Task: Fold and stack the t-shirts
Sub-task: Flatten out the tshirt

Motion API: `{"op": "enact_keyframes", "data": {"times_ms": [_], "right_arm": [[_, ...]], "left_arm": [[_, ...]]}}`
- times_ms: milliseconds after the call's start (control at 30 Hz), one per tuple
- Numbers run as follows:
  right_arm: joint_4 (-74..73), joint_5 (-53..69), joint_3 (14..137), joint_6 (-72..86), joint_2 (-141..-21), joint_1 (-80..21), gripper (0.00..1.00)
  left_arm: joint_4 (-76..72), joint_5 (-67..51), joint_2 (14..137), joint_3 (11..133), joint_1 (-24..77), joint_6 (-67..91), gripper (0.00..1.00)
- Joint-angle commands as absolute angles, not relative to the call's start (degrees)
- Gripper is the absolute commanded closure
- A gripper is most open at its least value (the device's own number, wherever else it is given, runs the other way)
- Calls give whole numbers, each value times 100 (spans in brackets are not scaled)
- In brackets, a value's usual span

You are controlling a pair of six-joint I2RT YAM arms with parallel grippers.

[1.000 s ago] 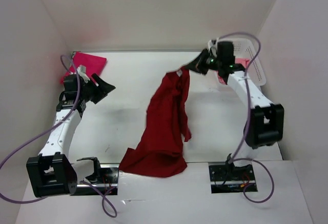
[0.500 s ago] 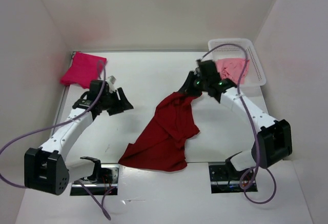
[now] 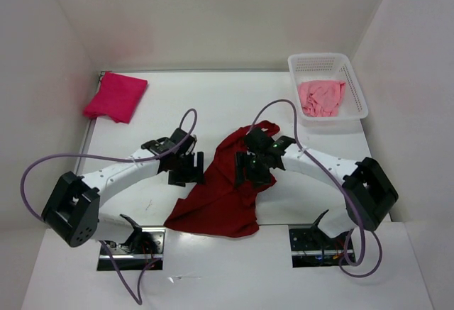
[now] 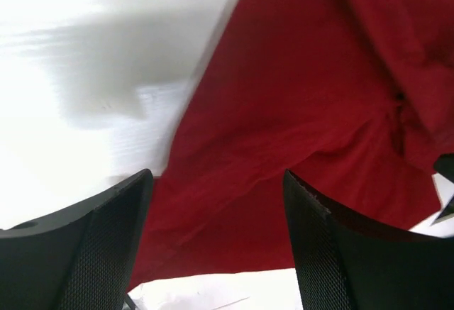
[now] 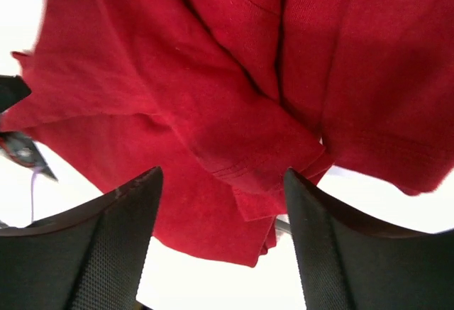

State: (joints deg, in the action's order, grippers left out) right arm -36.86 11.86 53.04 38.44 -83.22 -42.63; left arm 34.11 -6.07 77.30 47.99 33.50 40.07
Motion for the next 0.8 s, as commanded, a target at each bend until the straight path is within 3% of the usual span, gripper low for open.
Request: {"op": "enact_keyframes", "data": {"times_ms": [0, 67, 100, 167, 200, 333, 433, 533, 667, 700, 767], "right_arm": [[-3735, 1047, 5458, 3683, -8560, -4456, 24], [-3735, 932, 5510, 3630, -8727, -4456, 24], [-3683, 871, 5511, 3630, -8728, -4456, 31], [-3683, 773, 5572, 3568, -8885, -4509, 48], [-3630, 773, 5668, 3568, -8886, -4509, 69], [-3384, 773, 5985, 3752, -8807, -4448, 92], [-3121, 1176, 6213, 3805, -8667, -4044, 99], [-2682, 1676, 6284, 3884, -8500, -3149, 99], [-2092, 2680, 6651, 4288, -8367, -1673, 99], [-2013, 2759, 6793, 4411, -8367, -1209, 99], [-1960, 2760, 7300, 4465, -8586, -880, 99]], "left_arm": [[3428, -439, 7900, 4756, 3533, 4236, 19], [3192, -571, 7980, 4641, 3585, 4236, 21], [3190, -571, 8050, 4641, 3664, 4236, 26], [3077, -659, 8156, 4588, 3726, 4184, 40], [3076, -729, 8235, 4588, 3727, 4184, 57], [2691, -922, 8235, 4474, 3727, 4122, 84], [2401, -976, 8174, 4412, 3727, 4122, 90], [2268, -721, 8375, 4674, 3412, 3956, 93], [2268, -598, 9191, 6017, 2682, 3376, 93], [2320, -728, 9524, 6342, 2541, 3262, 91], [2373, -1097, 9772, 7193, 2164, 3209, 77]]}}
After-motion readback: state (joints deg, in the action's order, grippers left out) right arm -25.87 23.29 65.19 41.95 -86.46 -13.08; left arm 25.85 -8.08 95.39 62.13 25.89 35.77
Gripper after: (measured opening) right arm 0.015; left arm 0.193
